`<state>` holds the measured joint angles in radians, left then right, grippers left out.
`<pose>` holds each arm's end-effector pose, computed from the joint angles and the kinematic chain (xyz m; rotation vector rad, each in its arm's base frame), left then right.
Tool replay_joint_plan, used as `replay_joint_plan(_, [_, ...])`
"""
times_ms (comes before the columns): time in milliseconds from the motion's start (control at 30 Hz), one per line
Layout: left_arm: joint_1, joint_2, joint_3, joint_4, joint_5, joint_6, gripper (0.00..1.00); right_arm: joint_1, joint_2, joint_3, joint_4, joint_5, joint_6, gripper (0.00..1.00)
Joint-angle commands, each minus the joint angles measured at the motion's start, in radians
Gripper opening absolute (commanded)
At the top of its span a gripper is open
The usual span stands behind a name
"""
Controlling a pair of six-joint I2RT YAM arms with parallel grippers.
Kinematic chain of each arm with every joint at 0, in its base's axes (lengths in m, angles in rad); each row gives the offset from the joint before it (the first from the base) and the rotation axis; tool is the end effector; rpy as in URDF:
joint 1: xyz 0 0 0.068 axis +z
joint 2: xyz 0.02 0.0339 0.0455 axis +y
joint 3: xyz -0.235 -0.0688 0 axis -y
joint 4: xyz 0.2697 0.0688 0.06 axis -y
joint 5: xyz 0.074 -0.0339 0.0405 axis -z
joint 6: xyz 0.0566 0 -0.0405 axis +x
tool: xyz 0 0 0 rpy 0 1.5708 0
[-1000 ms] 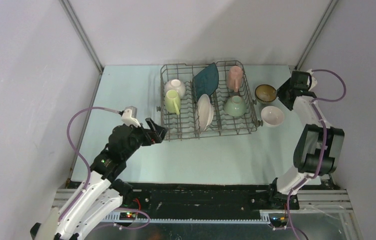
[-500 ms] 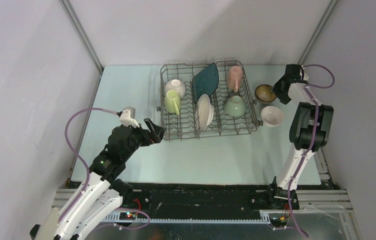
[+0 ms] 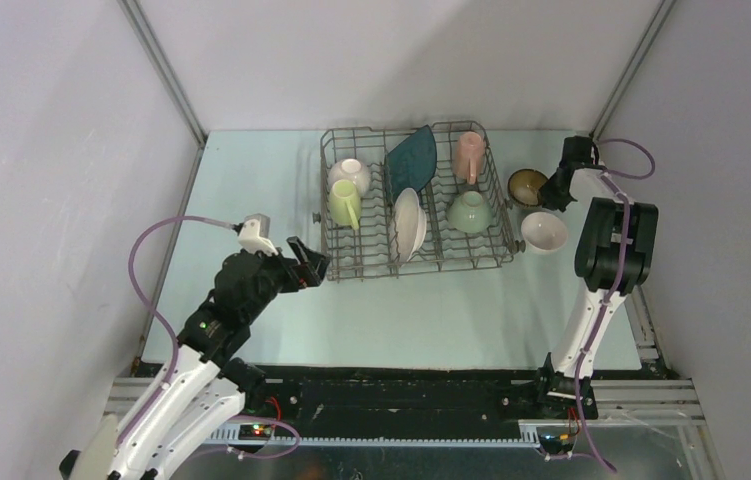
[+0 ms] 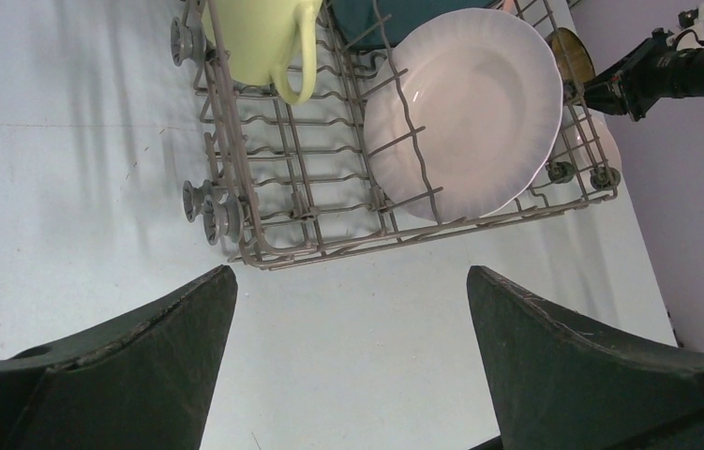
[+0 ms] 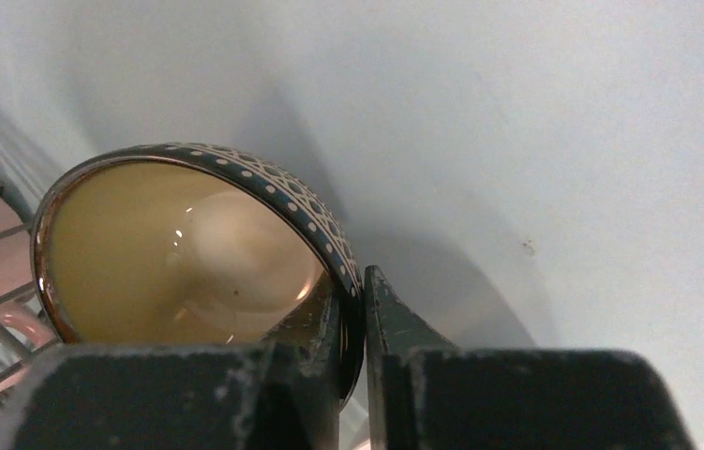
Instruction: Load the mixed dishes into the dish rack
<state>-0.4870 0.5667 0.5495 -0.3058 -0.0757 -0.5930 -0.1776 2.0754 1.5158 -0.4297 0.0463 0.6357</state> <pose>0.1930 -0.0974 0.2536 -0.1562 1.9418 -0.6574 0.4579 -0.0849 0.1178 1.0299 2.3467 0.1163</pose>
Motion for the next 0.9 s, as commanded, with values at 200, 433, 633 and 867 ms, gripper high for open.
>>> replay_joint_plan(200, [-0.004,0.019,0.029,0.040,0.036,0.023,1.00,0.030,-0.238,0.007,0.035,0.122,-0.008,0.00])
replay_joint_plan(433, [-0.004,0.034,0.026,0.088,0.091,0.024,1.00,0.106,-0.460,-0.111,0.124,0.253,-0.035,0.00])
replay_joint_plan(633, [-0.004,0.079,0.073,0.113,0.137,0.069,1.00,0.243,-0.588,-0.157,0.226,0.044,-0.194,0.00])
replay_joint_plan(867, [-0.004,0.124,0.118,0.169,0.171,0.065,1.00,0.315,-0.631,-0.172,0.320,-0.463,-0.202,0.00])
